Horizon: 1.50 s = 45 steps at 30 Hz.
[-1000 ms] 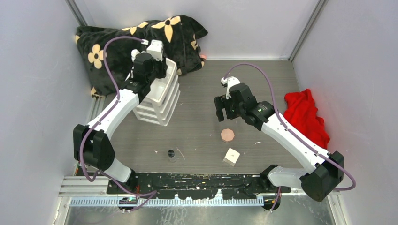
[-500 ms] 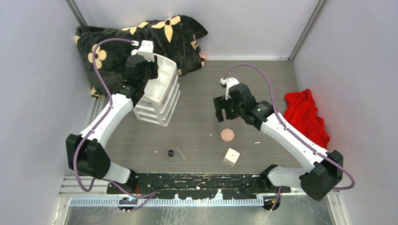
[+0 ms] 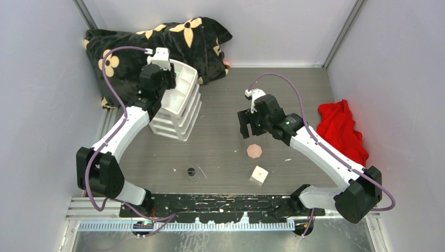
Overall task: Organize the makeup
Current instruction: Place the makeup in the storage box.
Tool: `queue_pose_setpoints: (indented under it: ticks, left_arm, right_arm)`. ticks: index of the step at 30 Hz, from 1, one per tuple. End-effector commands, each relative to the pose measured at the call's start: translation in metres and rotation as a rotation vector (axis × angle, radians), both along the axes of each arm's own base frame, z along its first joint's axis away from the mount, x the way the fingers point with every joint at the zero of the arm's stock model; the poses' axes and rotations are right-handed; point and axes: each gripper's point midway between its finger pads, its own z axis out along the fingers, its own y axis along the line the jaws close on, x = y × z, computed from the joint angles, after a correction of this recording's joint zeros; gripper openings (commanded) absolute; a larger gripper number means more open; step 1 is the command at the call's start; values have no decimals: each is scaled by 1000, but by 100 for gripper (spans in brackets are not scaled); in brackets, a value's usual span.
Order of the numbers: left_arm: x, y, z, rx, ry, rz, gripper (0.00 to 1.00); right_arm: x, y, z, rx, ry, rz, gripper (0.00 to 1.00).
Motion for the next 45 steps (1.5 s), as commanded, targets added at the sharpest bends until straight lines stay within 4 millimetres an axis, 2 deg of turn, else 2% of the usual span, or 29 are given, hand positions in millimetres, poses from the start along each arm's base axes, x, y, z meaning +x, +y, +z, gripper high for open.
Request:
queue_pose_setpoints:
  ticks: [1,5,9,11,17,21,23,28,36,45]
  left_arm:
    - [14,-5,-12,-51,-12,-20,0]
    - [20,-12,-24,-63,3,-43,0]
    - [21,-10,-32,-60,26,-33,0]
    - [19,-9,-34,-54,38,-27,4]
    - [13,-6,-31,-42,45,-22,19]
    - [9,-4,-30,-37,45,-21,21]
    - [8,-3,-31,-35,47,-20,26]
    - [6,-4,-30,-40,42,-30,29]
    - [1,-2,-27,-32,41,-31,44]
    - [-2,0,-25,-26,39,-25,51]
  right_arm:
    - [6,6,3,21,-18,6,85]
    - [7,6,0,18,-11,8,85]
    - [8,7,-2,13,-6,9,84]
    - [8,7,-2,13,-5,8,84]
    - [8,9,-4,16,5,15,84]
    - [7,8,-5,16,7,16,84]
    - [6,9,-5,18,6,17,84]
    - [5,8,-5,20,10,19,84]
    - [3,9,-7,23,16,24,84]
    - [1,8,-10,19,25,25,84]
